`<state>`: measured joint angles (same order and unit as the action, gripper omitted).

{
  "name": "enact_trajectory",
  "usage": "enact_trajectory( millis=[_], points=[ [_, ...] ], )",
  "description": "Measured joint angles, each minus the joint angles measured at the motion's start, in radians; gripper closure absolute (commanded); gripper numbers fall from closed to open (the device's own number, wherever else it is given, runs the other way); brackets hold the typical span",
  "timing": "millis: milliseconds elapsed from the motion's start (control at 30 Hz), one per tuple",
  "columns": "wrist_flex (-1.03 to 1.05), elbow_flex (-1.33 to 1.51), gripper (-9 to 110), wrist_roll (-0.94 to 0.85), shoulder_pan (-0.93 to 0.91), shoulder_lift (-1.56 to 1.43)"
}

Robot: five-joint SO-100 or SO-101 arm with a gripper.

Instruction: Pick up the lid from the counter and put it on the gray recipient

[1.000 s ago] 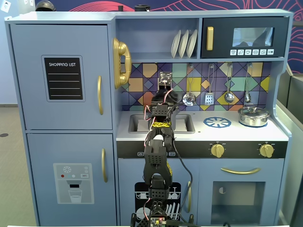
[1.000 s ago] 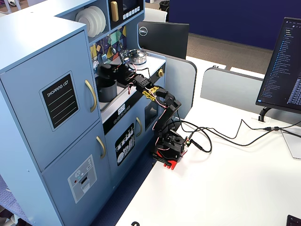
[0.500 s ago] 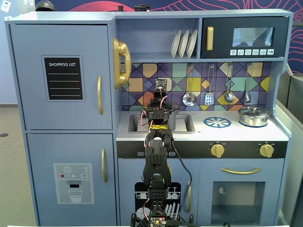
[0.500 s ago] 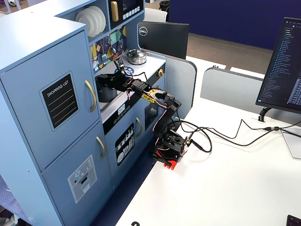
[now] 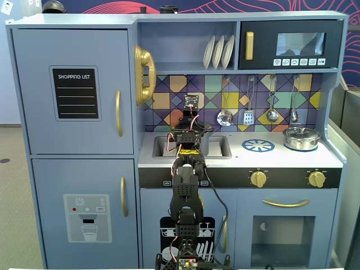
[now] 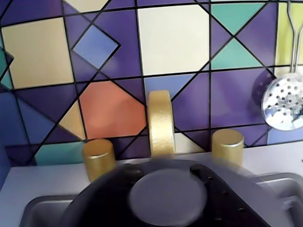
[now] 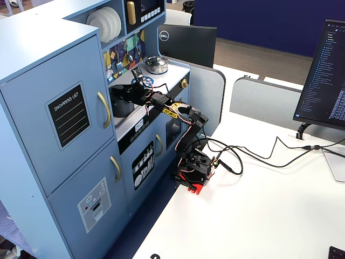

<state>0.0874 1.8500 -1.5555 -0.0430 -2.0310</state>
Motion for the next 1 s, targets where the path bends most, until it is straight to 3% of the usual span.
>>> enact_trajectory(
  millis=[100,367,633,767,933,1000],
  points=[
    [0.000,0.000,58,0.003,-0.020,0.000],
    [0.064,-0.021,62,-0.025,-0.009,-0.029],
    [0.560,-0.035,71,-0.074,0.048,-0.414],
    [0.850,-0.002,81,-0.064,0.034,-0.657],
    [1.035,0.115,99,-0.037,0.071,-0.804],
    [1.063,0.201,102,-0.037,0.071,-0.828]
  ],
)
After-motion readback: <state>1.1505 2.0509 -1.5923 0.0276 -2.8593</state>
